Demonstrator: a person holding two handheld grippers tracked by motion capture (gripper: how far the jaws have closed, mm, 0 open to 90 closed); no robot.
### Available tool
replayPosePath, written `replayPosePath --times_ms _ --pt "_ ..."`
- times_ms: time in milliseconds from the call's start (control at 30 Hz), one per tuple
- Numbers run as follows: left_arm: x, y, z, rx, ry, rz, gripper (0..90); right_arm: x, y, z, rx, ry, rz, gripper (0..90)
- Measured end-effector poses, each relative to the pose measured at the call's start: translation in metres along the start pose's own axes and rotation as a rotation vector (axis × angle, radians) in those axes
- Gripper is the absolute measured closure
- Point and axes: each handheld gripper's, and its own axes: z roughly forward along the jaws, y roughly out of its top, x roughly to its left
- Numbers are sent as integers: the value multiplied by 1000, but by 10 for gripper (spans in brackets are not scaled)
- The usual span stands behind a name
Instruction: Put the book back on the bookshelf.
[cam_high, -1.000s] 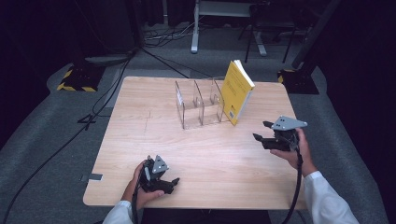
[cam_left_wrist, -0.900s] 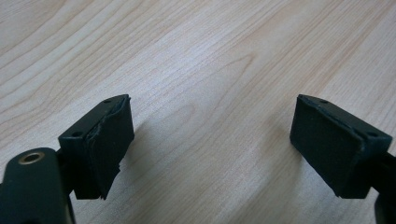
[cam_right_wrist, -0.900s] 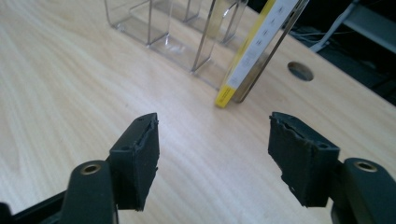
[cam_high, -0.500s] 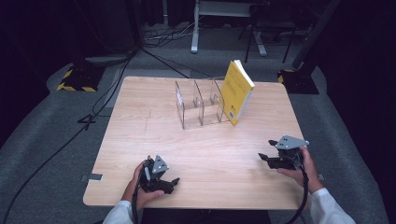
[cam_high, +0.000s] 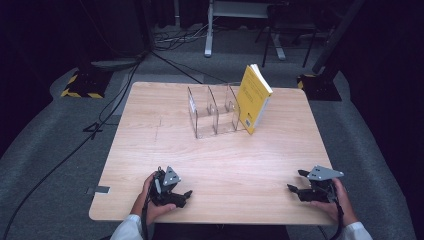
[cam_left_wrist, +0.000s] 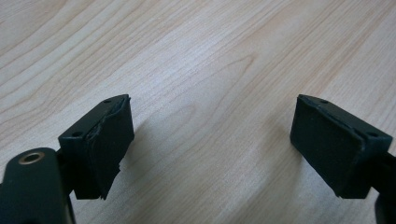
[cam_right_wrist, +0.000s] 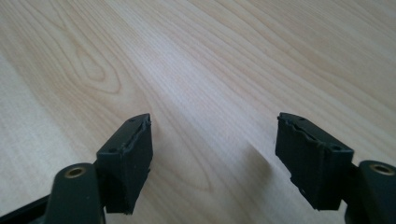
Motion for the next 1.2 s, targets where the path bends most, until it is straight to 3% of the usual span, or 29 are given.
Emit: replayPosePath --times_ms 100,267,667,933,1067,1200 --pt "0 0 0 0 0 0 141 -3 -11 -8 -15 2 62 256" --pt "0 0 0 0 -3 0 140 -7 -16 -11 3 11 111 223" --pt "1 1 1 0 -1 1 139 -6 -16 -12 3 5 114 213" --pt "1 1 1 0 -1 0 139 -4 -16 -11 4 -25 100 182" --pt "1 2 2 3 -3 -3 138 -7 -15 -10 11 -19 131 184" --pt "1 2 2 3 -4 -2 137 -10 -15 -9 11 -51 171 200"
